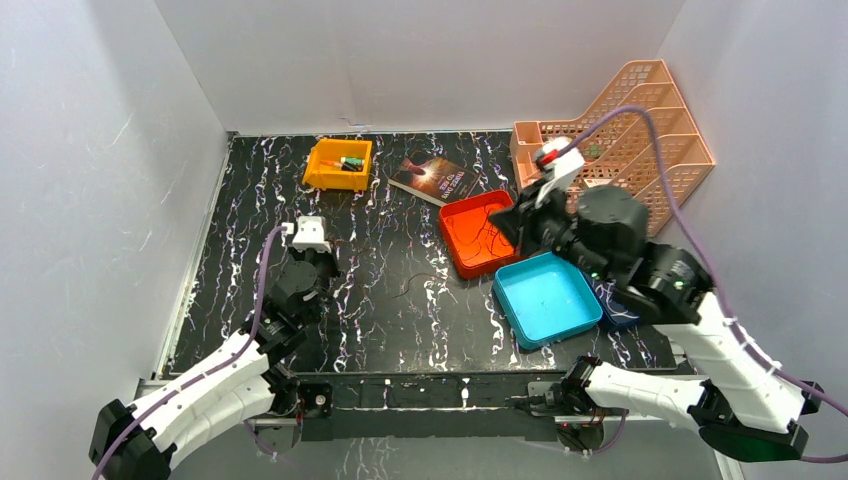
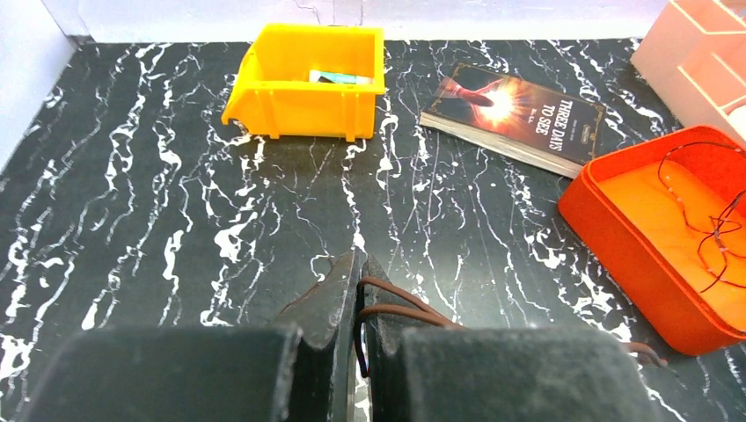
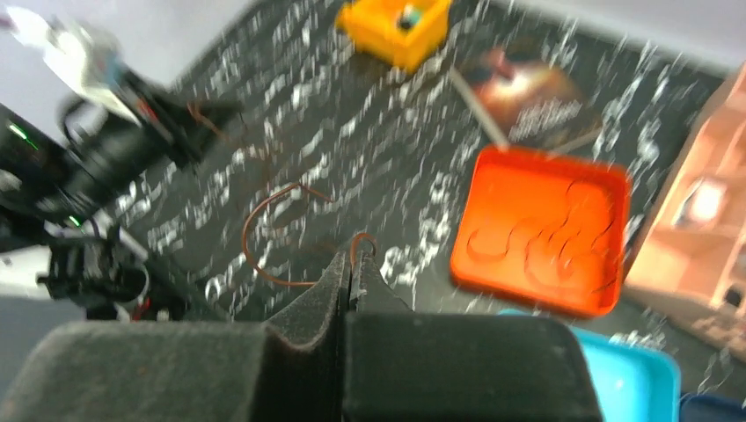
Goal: Untangle the cables
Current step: Untie the cable.
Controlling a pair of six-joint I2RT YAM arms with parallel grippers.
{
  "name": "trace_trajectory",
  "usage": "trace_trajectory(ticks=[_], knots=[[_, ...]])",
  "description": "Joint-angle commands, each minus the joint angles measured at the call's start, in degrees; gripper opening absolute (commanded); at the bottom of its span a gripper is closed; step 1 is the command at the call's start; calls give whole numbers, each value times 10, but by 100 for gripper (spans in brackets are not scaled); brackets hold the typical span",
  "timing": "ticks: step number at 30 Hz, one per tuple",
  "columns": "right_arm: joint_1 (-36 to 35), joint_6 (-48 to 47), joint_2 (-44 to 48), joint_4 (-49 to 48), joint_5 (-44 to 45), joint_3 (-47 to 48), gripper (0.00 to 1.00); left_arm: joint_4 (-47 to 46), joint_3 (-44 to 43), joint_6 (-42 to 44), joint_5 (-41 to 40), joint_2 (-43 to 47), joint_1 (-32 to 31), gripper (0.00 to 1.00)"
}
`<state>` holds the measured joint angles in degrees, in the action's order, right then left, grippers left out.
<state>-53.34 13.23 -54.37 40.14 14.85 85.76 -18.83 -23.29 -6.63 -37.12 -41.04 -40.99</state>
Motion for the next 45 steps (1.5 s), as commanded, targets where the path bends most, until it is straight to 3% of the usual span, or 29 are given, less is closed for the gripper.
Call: trace_trajectory(ticks=[1, 8, 14, 19, 22, 25, 28, 30, 38, 45], knots=[[-3, 88, 0, 18, -46, -102, 3, 23, -37, 71, 0, -3, 3, 0], [-2, 112, -16, -12, 0, -239, 6, 33, -76, 143, 43, -48, 3, 0], [-3, 64, -43, -35, -72, -242, 52, 34, -83, 163, 84, -55, 3, 0], [-3, 10, -19, -116, -122, -252, 67, 34, -81, 167, 102, -44, 3, 0], [-3, -44, -6, -233, -176, -292, 70, 35, -80, 166, 119, -40, 3, 0], [-3, -103, -2, -429, -259, -371, 69, 34, -79, 162, 134, -38, 4, 0], [-3, -134, -34, -617, -308, -427, 69, 39, -79, 157, 147, -34, 3, 0], [-3, -151, -76, -692, -339, -427, 69, 40, -76, 153, 152, -29, 3, 0], [-3, -153, -230, -785, -406, -351, 70, 49, -71, 136, 169, -18, 4, 0], [-3, -125, -300, -787, -448, -306, 65, 56, -73, 130, 173, -17, 3, 0]])
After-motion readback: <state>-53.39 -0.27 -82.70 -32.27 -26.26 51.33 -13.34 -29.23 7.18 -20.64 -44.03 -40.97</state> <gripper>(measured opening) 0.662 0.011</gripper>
